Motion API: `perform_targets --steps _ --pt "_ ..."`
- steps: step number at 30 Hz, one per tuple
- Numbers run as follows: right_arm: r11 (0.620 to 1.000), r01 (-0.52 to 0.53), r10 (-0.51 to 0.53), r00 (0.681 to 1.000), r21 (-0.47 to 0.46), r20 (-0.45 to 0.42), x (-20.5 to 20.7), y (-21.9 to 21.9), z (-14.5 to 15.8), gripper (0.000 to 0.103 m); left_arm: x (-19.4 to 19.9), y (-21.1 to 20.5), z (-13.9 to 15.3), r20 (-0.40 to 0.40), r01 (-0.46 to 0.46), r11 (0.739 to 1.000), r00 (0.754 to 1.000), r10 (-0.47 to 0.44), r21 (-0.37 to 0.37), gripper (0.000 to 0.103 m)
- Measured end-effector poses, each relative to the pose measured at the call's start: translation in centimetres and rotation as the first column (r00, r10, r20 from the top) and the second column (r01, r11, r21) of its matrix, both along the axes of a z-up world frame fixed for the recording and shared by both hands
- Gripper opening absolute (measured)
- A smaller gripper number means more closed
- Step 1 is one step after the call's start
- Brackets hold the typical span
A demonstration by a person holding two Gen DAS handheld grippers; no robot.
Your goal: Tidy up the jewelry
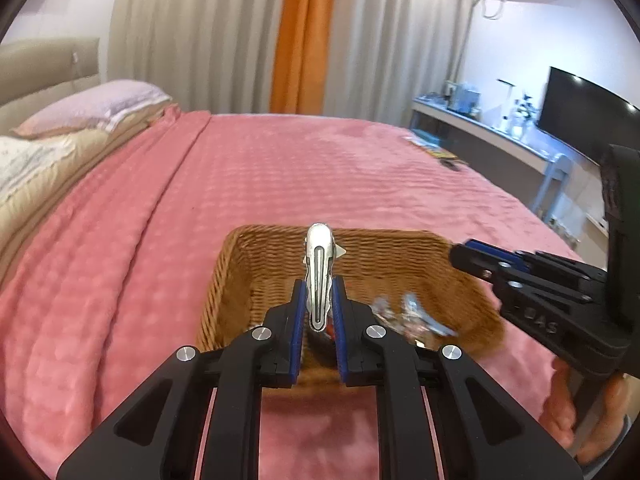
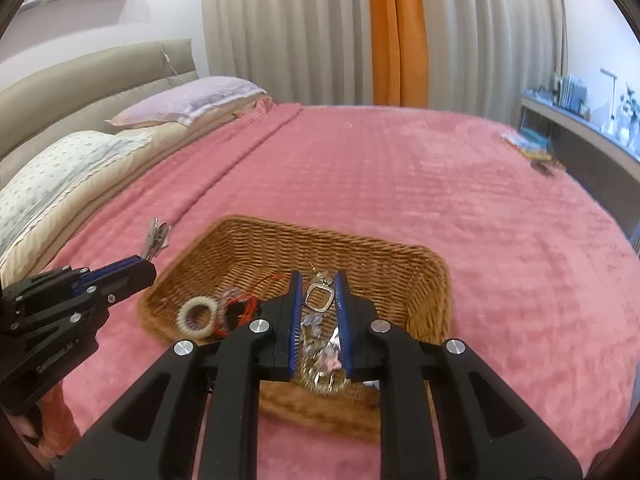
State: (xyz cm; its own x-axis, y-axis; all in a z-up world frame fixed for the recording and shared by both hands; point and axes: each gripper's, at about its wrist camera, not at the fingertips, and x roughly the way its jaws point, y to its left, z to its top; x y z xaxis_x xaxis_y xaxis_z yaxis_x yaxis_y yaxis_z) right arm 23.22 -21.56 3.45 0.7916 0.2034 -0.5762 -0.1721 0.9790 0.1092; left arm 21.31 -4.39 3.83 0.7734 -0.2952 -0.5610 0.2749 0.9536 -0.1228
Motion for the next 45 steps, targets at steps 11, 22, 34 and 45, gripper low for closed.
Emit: perform_targets --steps 11,22,34,45 --pt "0.997 -0.028 0.039 0.984 0.065 -0.176 4.6 -0.5 -5.0 0.014 4.6 0.9 -5.2 -0.152 -0.023 1.000 0.988 0.019 -0.019 0.012" --pt "0.995 -0.046 0.060 0.985 0.090 -0.159 3.3 -0.7 -3.7 0.049 2.9 1.6 -3.3 -0.108 -0.015 0.998 0.994 0.008 -0.063 0.046" --pt "0.995 -0.063 0.060 0.997 0.073 0.050 -8.3 -1.0 4.5 0.049 -10.5 2.6 6.8 0.202 -0.013 0.994 0.979 0.035 -0.111 0.087" --pt "0.999 0.016 -0.024 0.966 0.030 0.258 -19.6 -1.8 4.4 0.053 -21.2 1.4 7.7 0.339 -0.077 0.991 0.934 0.109 -0.107 0.092"
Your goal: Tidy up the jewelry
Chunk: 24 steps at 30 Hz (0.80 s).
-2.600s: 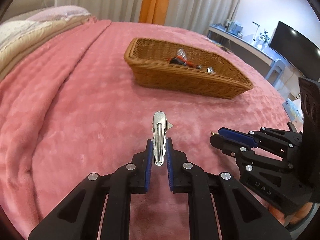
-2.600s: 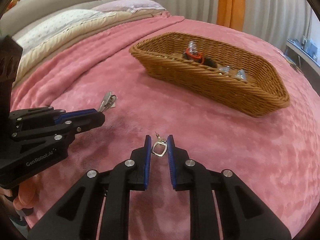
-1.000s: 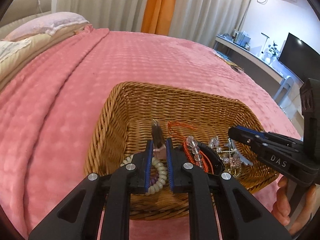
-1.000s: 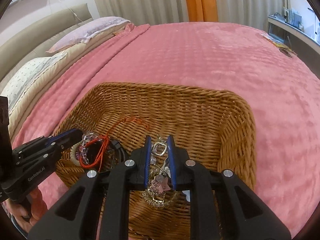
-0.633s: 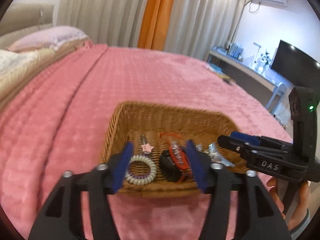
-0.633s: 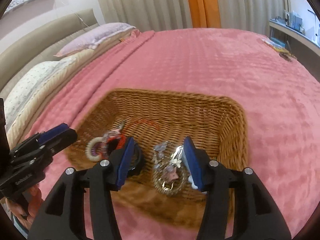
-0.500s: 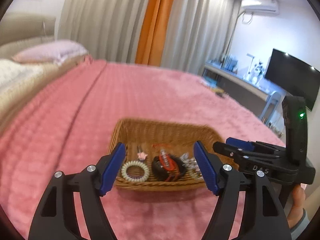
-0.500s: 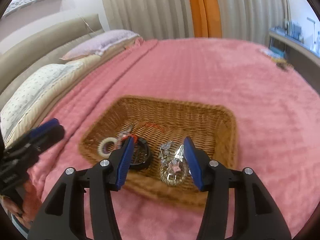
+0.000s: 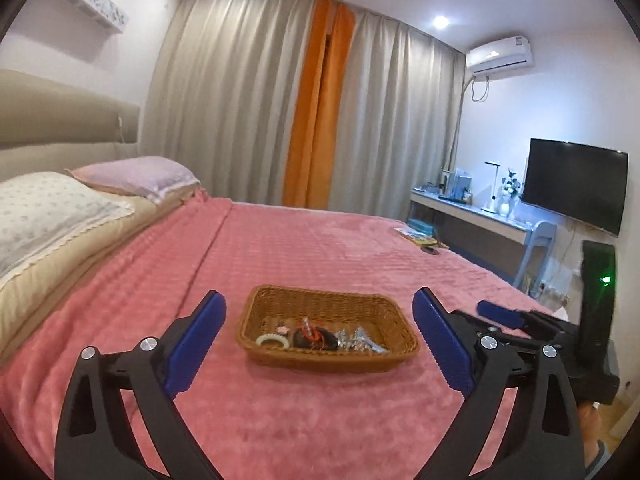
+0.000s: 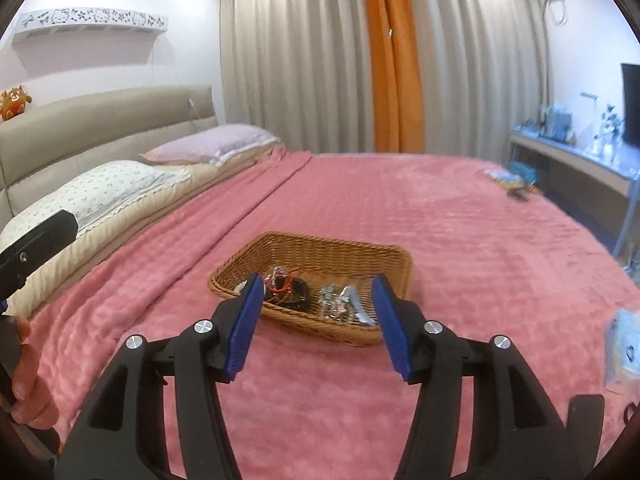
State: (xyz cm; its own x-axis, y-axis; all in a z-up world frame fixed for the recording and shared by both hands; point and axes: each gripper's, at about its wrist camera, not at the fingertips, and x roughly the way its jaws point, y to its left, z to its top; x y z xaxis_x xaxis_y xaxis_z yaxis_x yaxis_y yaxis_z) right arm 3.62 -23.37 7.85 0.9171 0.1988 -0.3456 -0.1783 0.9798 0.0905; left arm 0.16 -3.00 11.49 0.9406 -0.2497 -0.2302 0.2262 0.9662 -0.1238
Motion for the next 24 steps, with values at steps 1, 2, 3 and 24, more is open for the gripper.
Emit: perform_targets --steps 1,2,3,24 --pt "1.000 0.012 -0.013 1.000 0.003 0.022 -0.7 -0.1 -0.5 0.054 -0.7 -0.2 -0.6 0.015 -0.016 1.000 1.000 0.016 0.007 0.092" --pt "1.000 0.028 -0.028 0.999 0.006 0.044 -1.3 -0.3 -1.1 0.059 -1.0 -0.2 -1.1 0.029 -0.029 1.000 0.999 0.029 0.010 0.092" --pt "0.999 0.037 -0.038 0.998 0.008 0.059 -1.8 -0.6 -1.6 0.064 -1.4 -0.2 -1.8 0.042 -0.050 0.999 0.998 0.049 0.017 0.092" --pt "0.991 0.116 -0.108 0.989 -0.073 0.103 -0.2 -0.2 -8.2 0.070 2.5 -2.2 -11.4 -0.022 -0.225 0.968 0.973 0.229 0.112 0.094"
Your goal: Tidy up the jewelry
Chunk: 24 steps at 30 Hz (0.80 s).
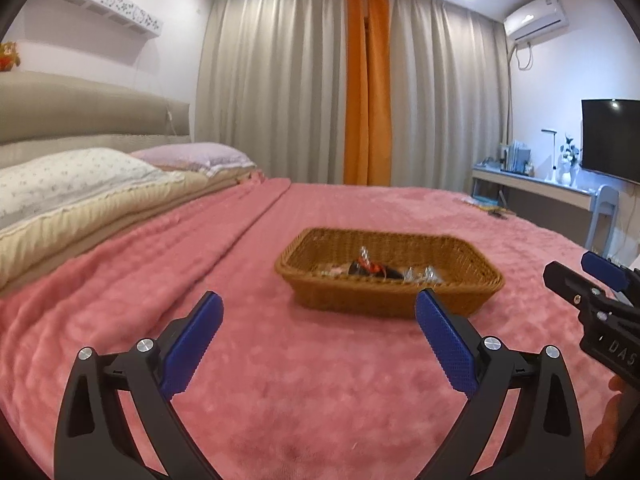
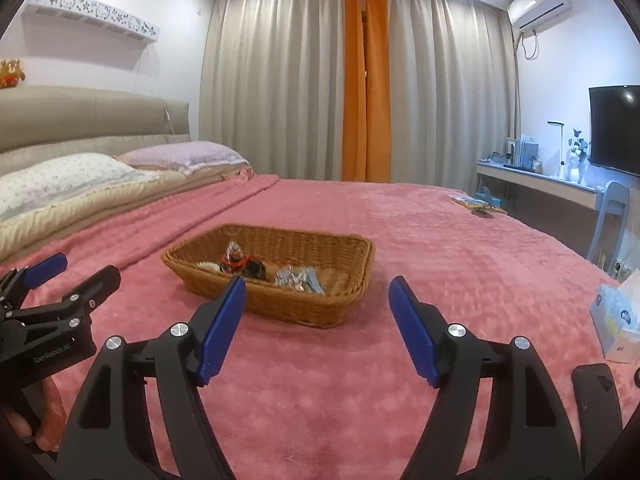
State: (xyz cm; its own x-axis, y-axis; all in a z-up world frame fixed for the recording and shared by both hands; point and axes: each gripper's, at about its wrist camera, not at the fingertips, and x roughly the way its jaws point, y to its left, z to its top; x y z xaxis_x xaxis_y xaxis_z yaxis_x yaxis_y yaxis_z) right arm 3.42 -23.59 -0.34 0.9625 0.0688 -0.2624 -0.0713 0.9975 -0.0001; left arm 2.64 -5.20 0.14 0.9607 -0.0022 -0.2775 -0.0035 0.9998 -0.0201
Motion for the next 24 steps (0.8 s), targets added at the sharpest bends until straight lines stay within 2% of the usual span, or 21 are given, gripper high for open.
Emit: perform_targets --steps 24 --pt "0.998 0.003 0.000 0.999 0.063 -0.045 0.7 -1.4 -1.0 0.080 -0.1 0.5 -0.3 -0.004 -0.016 1.000 1.000 0.016 -0.023 0.095"
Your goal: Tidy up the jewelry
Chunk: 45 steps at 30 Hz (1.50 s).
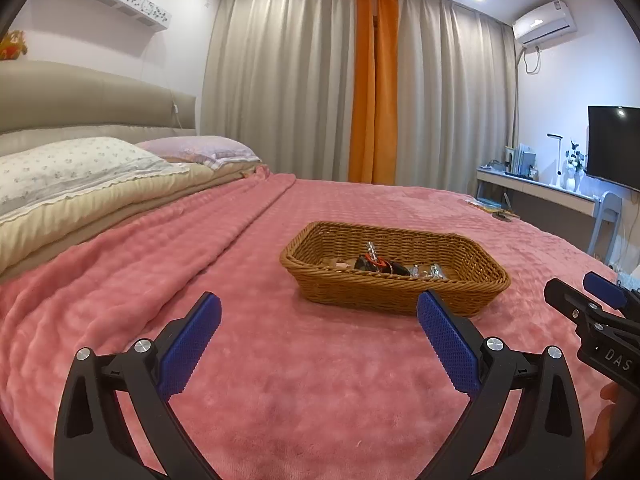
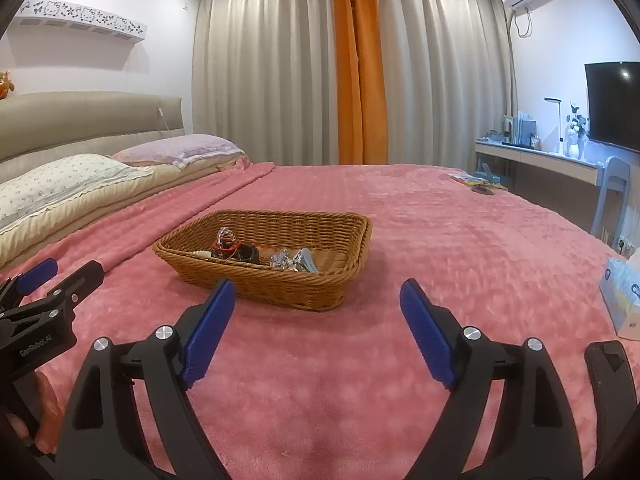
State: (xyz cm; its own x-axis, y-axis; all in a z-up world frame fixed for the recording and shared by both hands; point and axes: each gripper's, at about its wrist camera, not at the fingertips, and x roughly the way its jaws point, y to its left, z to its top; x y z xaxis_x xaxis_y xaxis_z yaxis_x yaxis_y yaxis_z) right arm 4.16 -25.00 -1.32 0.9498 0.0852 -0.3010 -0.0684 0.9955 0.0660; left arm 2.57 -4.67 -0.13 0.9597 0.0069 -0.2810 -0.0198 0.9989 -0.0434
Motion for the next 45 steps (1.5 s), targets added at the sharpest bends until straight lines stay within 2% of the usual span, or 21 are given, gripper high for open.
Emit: perform_targets --steps 31,38,45 --pt "1.000 0.003 -0.003 1.000 0.006 -0.013 0.27 -0.11 -0.17 0.088 -0.04 -0.02 -0.05 -0.002 0.000 1.000 1.000 0.000 -0.002 0.095" --pt "1.000 0.007 -0.007 1.000 0.010 -0.017 0.27 -0.18 -0.24 0.095 -0.06 -0.01 -0.04 -0.002 0.000 1.000 1.000 0.000 -0.002 0.095" --pt "1.000 0.020 -0.020 0.999 0.002 -0.035 0.58 -0.17 -0.53 0.095 -0.06 -0.03 -0.01 -0.003 0.000 1.000 1.000 0.000 -0.002 0.095"
